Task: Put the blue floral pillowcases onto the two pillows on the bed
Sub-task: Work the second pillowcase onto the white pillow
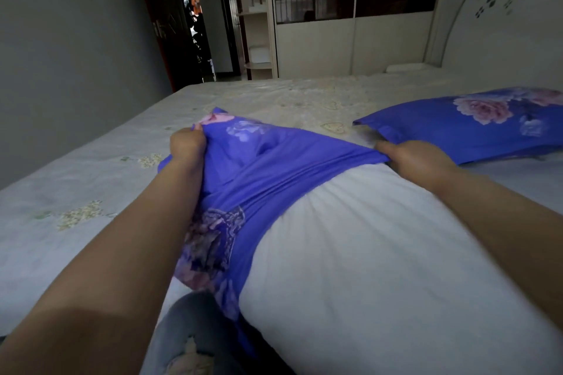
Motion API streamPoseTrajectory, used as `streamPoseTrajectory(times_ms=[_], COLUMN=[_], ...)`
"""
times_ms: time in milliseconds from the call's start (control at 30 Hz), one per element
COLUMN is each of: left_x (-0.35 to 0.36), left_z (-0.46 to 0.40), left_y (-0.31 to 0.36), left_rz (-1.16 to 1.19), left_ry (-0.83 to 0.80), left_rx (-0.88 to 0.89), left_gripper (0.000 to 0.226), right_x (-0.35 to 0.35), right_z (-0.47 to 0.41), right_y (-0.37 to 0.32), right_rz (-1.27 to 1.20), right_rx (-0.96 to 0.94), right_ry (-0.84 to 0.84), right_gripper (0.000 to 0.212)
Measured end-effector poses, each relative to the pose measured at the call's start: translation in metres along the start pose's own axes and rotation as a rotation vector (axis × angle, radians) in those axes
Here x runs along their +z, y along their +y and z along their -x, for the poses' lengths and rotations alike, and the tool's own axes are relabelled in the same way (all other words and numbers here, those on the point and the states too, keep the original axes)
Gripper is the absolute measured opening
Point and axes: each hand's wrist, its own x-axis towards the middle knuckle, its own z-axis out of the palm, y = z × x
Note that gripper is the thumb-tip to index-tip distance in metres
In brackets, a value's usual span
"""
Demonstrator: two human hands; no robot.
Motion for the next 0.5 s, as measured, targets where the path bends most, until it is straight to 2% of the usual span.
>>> streamPoseTrajectory(times_ms=[100,167,233,333,400,500], left_x=[0.009,0.02,0.028,0.033,0.042,0.053], left_z=[0.007,0.015,0.029,0.06,0.083,0.098], left_y=[-0.013,-0.018,-0.012,0.005,0.013,0.02], left_rz=[0.006,-0.03,-0.13,-0.207,-0.227,-0.339], left_ry=[-0.022,-0.008,0.07,0.168,0.116,-0.003], left_rx=[0.069,0.105,0.218,0.51,0.697,0.733], left_gripper=[0.039,0.035,0.029,0.028,0.033,0.053], right_x=[0.002,0.011,0.019,0.023,0.019,0.008], right_z=[0.023,0.029,0.032,0.03,0.026,0.026], right_y=[0.002,-0.002,0.004,-0.004,-0.027,-0.058], right_rz=[0.212,0.146,-0.068,-0.491,-0.801,-1.076], right_rx=[0.045,0.033,-0.018,-0.176,-0.162,-0.097], right_ry=[-0.049,-0.004,0.125,0.308,0.343,0.322], right_gripper=[0.023,0.023,0.029,0.055,0.055,0.045])
